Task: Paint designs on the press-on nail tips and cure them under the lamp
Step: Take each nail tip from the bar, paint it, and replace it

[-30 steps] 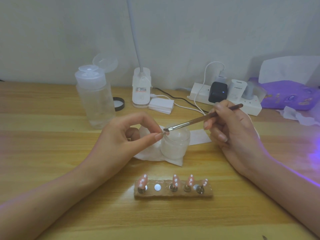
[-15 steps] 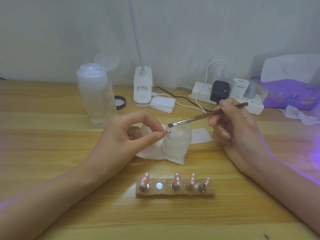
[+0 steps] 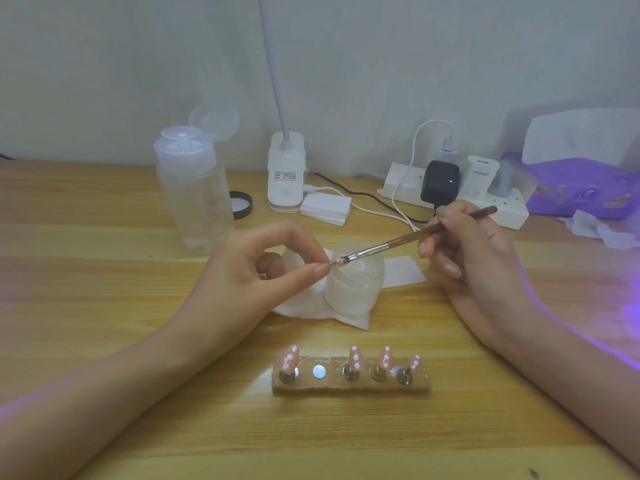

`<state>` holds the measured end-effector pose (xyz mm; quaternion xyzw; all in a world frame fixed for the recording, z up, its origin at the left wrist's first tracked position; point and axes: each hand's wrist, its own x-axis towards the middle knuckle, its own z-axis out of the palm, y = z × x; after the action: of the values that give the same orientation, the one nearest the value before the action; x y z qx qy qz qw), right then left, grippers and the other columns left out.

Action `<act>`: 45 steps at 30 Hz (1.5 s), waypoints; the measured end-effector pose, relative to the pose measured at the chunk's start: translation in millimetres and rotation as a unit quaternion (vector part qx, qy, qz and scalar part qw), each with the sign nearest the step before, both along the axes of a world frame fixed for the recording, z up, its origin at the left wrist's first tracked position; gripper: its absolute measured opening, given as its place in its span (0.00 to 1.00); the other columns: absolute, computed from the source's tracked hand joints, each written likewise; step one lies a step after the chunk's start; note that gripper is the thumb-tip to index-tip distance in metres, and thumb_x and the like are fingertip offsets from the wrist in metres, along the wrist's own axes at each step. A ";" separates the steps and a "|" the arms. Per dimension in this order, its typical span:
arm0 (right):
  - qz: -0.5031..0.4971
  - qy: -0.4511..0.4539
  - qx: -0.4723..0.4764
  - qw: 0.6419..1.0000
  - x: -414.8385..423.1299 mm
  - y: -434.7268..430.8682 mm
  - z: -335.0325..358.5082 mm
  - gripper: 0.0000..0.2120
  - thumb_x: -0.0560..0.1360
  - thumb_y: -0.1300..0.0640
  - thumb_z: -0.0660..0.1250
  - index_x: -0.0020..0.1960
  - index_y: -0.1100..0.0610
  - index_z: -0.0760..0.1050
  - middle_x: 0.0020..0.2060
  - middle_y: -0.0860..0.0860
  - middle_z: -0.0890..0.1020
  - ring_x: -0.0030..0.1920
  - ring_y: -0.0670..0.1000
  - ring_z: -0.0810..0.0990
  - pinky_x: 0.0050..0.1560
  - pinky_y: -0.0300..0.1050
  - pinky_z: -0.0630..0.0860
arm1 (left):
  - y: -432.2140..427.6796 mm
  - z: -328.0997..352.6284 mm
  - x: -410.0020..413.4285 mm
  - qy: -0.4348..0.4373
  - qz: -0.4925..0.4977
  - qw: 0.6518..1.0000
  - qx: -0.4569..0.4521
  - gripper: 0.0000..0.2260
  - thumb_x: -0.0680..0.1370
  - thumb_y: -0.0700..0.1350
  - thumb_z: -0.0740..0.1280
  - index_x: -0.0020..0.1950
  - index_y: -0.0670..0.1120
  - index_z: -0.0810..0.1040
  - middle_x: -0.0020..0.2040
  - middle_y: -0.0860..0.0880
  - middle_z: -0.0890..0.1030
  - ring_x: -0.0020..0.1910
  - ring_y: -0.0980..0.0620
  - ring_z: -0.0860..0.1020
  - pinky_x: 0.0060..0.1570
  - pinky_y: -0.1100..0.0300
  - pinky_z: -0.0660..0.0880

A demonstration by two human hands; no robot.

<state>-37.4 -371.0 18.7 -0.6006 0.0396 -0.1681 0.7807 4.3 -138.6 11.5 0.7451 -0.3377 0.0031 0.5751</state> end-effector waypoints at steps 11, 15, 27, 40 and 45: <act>0.008 -0.019 0.001 1.000 0.0 -1.4 -0.6 0.12 0.81 0.57 0.61 0.38 0.53 0.71 0.27 0.52 0.79 0.21 0.44 0.62 0.22 0.34 0.60 | -1.2 0.8 -1.1 0.005 0.007 1.000 0.001 0.05 0.74 0.44 0.73 0.40 0.45 0.81 0.28 0.62 0.74 0.24 0.60 0.63 0.27 0.74 0.61; 0.024 -0.025 -0.028 0.999 -0.3 1.3 -0.7 0.09 0.78 0.54 0.63 0.38 0.52 0.72 0.28 0.52 0.80 0.21 0.44 0.62 0.23 0.34 0.61 | -1.0 0.2 -0.7 0.011 0.015 1.000 -0.002 0.06 0.73 0.46 0.73 0.39 0.45 0.80 0.28 0.60 0.73 0.25 0.59 0.64 0.27 0.73 0.61; -0.015 -0.027 -0.035 0.999 -0.5 0.3 -1.6 0.15 0.82 0.59 0.60 0.37 0.52 0.72 0.27 0.53 0.79 0.21 0.45 0.61 0.23 0.33 0.61 | -0.3 0.2 -0.7 0.019 0.017 1.000 0.001 0.07 0.74 0.45 0.75 0.38 0.46 0.79 0.30 0.49 0.76 0.24 0.60 0.65 0.27 0.73 0.62; -0.017 -0.039 -0.020 0.999 -0.7 -2.3 -1.7 0.19 0.82 0.57 0.60 0.33 0.47 0.76 0.27 0.52 0.79 0.22 0.45 0.62 0.23 0.33 0.61 | -0.9 2.8 -3.7 0.022 0.022 0.999 0.005 0.07 0.71 0.48 0.74 0.38 0.45 0.81 0.23 0.62 0.72 0.22 0.60 0.63 0.25 0.75 0.60; 0.018 -0.037 -0.064 0.997 -0.9 -0.2 -2.2 0.13 0.80 0.55 0.61 0.36 0.49 0.73 0.28 0.53 0.79 0.22 0.45 0.62 0.24 0.33 0.62 | -0.2 2.6 -2.2 0.029 0.035 0.999 0.003 0.09 0.66 0.55 0.75 0.36 0.51 0.83 0.22 0.58 0.70 0.23 0.59 0.64 0.26 0.74 0.61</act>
<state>-38.3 -371.2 16.5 -0.6432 -0.0108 -0.1785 0.7446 2.1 -138.8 14.1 0.7577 -0.2944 0.0003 0.5824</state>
